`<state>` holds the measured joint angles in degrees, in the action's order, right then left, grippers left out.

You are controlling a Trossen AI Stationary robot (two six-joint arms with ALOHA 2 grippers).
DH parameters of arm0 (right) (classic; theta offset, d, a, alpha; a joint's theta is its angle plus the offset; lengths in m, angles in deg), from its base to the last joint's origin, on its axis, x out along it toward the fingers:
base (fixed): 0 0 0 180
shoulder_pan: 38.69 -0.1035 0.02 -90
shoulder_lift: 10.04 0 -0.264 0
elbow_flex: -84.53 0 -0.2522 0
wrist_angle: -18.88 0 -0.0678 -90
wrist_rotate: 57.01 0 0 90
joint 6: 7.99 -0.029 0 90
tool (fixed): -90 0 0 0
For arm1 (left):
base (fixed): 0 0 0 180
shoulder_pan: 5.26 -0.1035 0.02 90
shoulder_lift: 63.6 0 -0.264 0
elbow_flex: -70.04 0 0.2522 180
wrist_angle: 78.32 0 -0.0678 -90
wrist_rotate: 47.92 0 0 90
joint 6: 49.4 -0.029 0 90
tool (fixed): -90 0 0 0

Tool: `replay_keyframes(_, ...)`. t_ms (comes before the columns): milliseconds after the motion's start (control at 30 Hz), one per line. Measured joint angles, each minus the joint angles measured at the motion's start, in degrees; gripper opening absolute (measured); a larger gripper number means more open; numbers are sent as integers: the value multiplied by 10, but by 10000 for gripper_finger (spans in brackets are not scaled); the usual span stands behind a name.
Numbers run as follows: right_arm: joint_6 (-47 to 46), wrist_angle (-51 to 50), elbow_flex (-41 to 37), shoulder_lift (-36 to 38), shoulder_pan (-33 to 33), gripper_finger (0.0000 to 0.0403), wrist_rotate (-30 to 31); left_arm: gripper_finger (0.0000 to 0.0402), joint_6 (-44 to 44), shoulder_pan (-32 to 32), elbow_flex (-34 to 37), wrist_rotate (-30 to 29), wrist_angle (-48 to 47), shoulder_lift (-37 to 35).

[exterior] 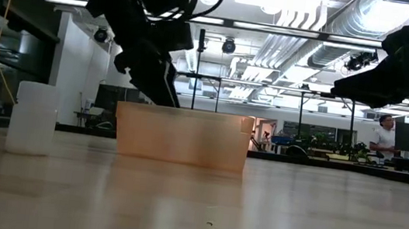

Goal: Pick and place pill bottles into a basket
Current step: Put the top left transparent pill bottle into the orange bin, then put the right transparent pill bottle into the orange bin

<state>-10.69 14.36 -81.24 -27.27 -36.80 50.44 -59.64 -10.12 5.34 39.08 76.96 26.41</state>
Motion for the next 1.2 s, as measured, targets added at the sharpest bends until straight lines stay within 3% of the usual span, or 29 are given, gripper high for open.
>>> replay_keyframes(167,-4,-2,0,0,0,247,0,262,4,0,-72,4,-130,-7)
replay_keyframes(400,-5,-4,0,0,0,247,0,262,123,14,-165,120,-353,-11)
replay_keyframes(500,-5,-4,0,0,0,247,0,262,163,48,-182,141,-414,-10)
replay_keyframes(633,-5,-5,0,0,0,247,5,262,254,105,-182,141,-442,-10)
replay_keyframes(833,-4,-6,0,0,0,247,4,262,469,175,-183,141,-425,-10)
replay_keyframes(967,0,-7,0,0,0,247,-2,262,580,209,-182,97,-401,-10)
replay_keyframes(1200,-9,-29,0,0,0,247,-15,262,660,250,-176,69,-374,19)
